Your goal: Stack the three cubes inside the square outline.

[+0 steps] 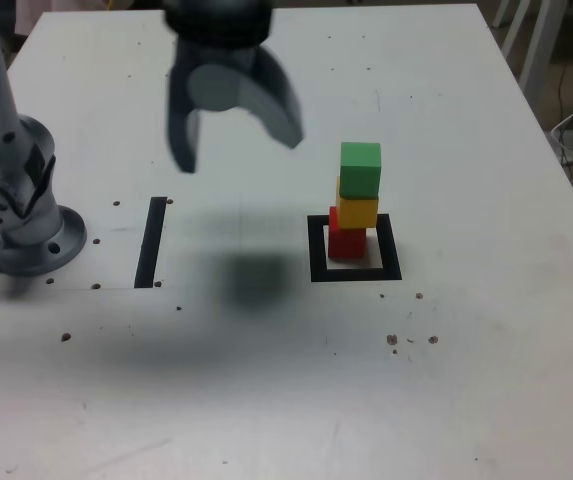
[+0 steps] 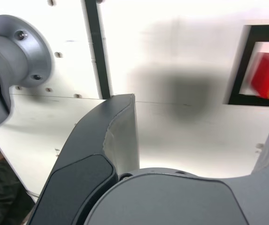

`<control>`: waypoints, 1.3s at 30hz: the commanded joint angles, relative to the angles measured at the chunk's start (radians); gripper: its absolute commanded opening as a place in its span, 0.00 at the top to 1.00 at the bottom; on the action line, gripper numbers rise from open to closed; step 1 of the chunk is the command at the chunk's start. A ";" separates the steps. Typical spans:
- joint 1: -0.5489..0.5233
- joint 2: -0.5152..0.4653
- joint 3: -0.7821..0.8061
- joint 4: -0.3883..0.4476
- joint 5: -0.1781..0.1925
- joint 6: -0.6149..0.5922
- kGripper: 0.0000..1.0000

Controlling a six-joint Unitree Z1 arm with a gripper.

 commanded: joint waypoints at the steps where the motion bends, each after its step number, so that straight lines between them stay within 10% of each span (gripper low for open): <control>1: 0.004 -0.029 0.053 -0.031 -0.001 -0.003 0.00; 21: 0.098 -0.108 0.504 -0.314 0.063 0.014 0.00; 39: 0.098 -0.115 0.542 -0.351 0.069 0.015 0.00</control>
